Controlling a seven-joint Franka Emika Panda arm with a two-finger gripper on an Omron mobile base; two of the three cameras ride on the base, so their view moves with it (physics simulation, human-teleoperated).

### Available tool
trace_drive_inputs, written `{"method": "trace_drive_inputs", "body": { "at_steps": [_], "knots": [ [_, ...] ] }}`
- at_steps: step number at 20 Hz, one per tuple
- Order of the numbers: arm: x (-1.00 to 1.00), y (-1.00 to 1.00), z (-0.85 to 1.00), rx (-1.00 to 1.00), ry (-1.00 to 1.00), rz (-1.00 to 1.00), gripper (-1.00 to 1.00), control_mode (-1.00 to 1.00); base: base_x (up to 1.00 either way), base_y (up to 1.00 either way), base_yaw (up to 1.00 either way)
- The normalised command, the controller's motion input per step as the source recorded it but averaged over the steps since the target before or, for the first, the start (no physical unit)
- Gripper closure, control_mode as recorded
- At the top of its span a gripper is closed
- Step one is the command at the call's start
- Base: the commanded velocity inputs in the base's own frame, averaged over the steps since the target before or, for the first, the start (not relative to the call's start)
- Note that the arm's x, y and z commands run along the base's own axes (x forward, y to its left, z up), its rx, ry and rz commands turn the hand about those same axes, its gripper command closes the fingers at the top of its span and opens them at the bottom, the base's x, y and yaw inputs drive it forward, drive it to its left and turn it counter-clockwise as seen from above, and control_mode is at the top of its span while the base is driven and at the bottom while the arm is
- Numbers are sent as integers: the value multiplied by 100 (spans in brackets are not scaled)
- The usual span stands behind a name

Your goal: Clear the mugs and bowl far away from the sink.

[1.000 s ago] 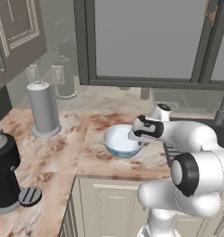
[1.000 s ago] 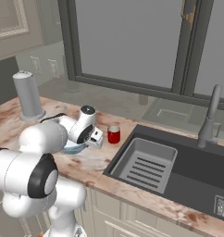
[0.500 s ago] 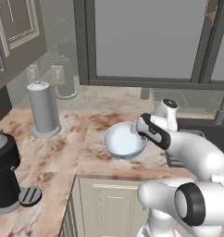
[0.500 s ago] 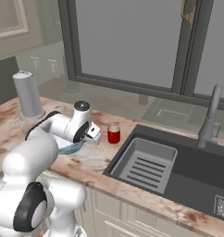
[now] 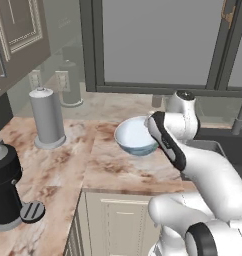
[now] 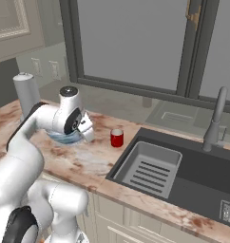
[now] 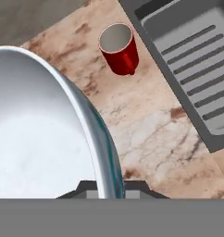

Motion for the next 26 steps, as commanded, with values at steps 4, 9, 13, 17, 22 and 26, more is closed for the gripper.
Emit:
{"method": "trace_drive_inputs", "body": {
  "at_steps": [4, 9, 13, 17, 22, 26],
  "knots": [
    [-43, 0, 29, 3, -7, -64, 100, -100, 0, 0, 0],
    [-66, 0, 49, 0, -23, -52, 100, -100, 0, 0, 0],
    [-68, 0, 46, 0, -25, -46, 100, -100, 0, 0, 0],
    [-58, 0, 36, 0, -20, -28, 100, -100, 0, 0, 0],
    [-63, 0, 30, 2, -10, -1, 100, -100, 0, 0, 0],
    [-65, -3, 26, 11, 1, 0, 100, -100, 0, 0, 0]
  ]
}}
